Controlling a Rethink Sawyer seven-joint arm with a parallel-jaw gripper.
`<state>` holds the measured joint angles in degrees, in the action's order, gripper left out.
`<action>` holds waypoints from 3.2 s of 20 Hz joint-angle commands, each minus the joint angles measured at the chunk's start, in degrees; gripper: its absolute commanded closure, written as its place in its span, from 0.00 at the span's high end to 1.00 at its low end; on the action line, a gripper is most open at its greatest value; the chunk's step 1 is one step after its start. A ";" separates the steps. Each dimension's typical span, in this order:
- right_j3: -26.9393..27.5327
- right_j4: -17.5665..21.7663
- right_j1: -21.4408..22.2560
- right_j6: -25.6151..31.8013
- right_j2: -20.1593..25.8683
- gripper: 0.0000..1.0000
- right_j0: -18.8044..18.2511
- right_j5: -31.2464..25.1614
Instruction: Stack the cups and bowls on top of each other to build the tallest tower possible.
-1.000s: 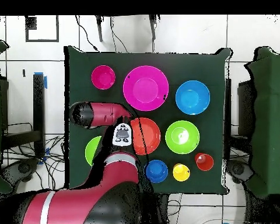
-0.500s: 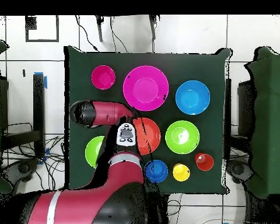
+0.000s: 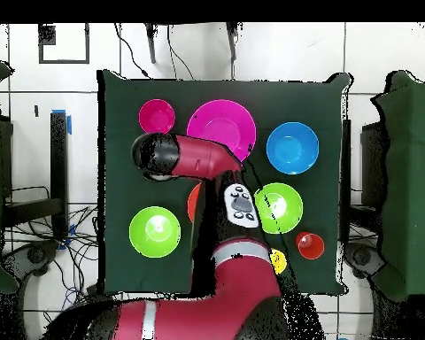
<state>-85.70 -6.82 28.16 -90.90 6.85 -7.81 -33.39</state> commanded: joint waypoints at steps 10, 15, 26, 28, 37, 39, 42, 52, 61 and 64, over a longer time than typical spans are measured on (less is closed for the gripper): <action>0.84 3.78 1.18 6.17 10.85 0.00 -5.29 -11.36; 3.92 4.61 0.20 6.57 11.23 0.00 -4.96 -14.28; 11.87 9.19 -3.63 12.11 12.98 0.00 -7.48 -16.94; 13.00 10.23 -4.54 12.14 13.35 0.00 -7.78 -16.81; 15.16 13.67 -4.57 12.38 14.12 0.00 -9.54 -19.21; 16.27 14.51 -4.73 12.74 14.10 0.00 -9.75 -20.36; 17.54 15.86 -4.92 13.86 14.36 0.00 -10.49 -21.69; 25.80 20.33 -7.96 19.09 16.74 0.00 -13.28 -27.51; 30.89 23.04 -10.46 22.81 19.32 0.00 -15.77 -31.58; 33.96 24.28 -12.31 24.57 20.12 0.00 -16.40 -32.80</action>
<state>-58.21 12.03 20.04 -88.84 21.71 -23.17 -59.06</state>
